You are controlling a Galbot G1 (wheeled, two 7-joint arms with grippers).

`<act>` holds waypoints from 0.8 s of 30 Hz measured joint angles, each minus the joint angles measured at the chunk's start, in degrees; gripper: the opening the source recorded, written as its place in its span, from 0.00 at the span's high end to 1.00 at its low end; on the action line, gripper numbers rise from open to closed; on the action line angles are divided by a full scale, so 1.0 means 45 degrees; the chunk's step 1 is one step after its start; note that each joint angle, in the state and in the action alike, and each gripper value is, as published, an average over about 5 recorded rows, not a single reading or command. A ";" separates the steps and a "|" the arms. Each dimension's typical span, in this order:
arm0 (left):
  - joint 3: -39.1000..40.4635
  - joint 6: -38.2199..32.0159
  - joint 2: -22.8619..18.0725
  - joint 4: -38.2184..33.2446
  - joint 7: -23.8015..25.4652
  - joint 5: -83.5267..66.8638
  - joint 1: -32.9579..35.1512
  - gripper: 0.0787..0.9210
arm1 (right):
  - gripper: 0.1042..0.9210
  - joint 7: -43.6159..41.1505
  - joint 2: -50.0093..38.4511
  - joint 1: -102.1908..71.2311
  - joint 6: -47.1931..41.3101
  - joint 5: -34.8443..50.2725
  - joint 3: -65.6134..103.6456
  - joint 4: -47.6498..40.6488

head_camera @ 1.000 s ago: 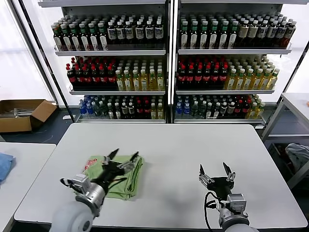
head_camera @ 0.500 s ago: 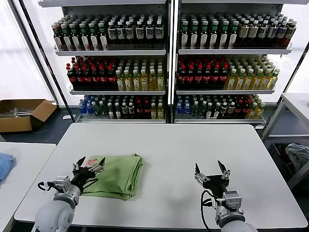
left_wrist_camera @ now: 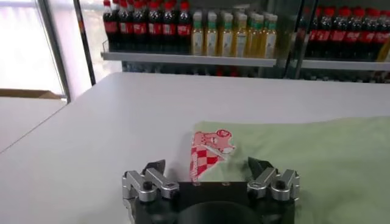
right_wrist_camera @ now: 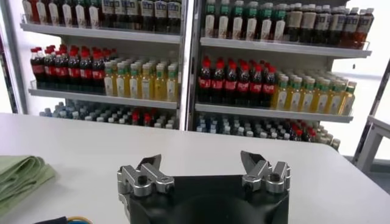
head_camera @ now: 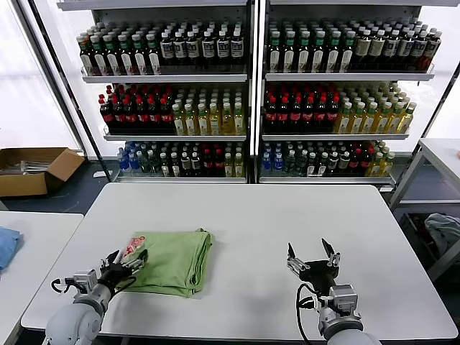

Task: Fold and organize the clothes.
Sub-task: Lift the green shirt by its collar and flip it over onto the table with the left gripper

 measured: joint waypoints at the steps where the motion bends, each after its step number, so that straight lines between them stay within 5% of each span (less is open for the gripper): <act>1: -0.0016 0.0024 0.0019 0.0046 0.0027 -0.0089 -0.0004 0.16 | 0.12 -0.0002 0.0011 -0.0016 0.0000 -0.0017 -0.0009 0.0018; 24: -0.0102 -0.0151 -0.0075 0.0055 0.0661 -0.0769 0.0250 0.92 | 0.12 -0.0007 0.0019 -0.0093 0.0034 -0.0088 0.0082 0.0206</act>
